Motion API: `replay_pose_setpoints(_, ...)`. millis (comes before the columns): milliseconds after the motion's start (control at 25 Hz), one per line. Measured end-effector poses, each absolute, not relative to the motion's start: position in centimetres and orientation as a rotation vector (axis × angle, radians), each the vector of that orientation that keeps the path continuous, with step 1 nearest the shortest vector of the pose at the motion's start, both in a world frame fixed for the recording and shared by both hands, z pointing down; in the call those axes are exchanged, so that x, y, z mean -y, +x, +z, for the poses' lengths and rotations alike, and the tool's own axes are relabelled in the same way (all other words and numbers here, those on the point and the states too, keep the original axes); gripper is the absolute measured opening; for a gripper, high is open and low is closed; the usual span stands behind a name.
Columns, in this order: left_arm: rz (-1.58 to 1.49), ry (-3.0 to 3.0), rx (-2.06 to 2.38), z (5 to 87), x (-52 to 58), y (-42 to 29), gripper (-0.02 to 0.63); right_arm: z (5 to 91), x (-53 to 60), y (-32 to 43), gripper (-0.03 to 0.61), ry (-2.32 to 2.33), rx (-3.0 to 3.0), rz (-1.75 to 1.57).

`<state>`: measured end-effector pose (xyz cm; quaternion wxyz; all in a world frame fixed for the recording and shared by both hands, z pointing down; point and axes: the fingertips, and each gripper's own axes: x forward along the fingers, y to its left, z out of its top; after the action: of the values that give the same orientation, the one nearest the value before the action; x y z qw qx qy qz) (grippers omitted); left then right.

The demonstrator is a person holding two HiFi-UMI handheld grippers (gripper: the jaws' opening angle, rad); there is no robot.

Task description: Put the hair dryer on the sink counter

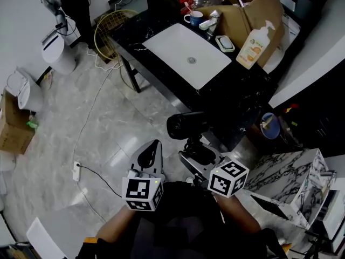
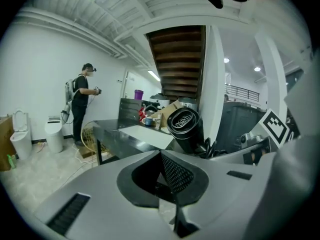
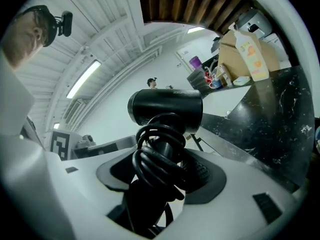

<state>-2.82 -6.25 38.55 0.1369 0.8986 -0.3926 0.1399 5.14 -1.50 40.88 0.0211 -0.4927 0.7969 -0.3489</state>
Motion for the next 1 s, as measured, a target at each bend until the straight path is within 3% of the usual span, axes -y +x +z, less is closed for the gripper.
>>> replay_pose_setpoints(640, 0.438, 2.696, 0.897, 39.7, 15.0, -6.3, 0.006, 42.3, 7.6, 3.9, 0.279, -1.9, -2.197, -1.087)
replay_pose_setpoints(1000, 0.502, 2.682, 0.835, 41.7, 18.8, -3.1, 0.008, 44.5, 11.3, 6.6, 0.279, -1.989, -2.144, -1.141)
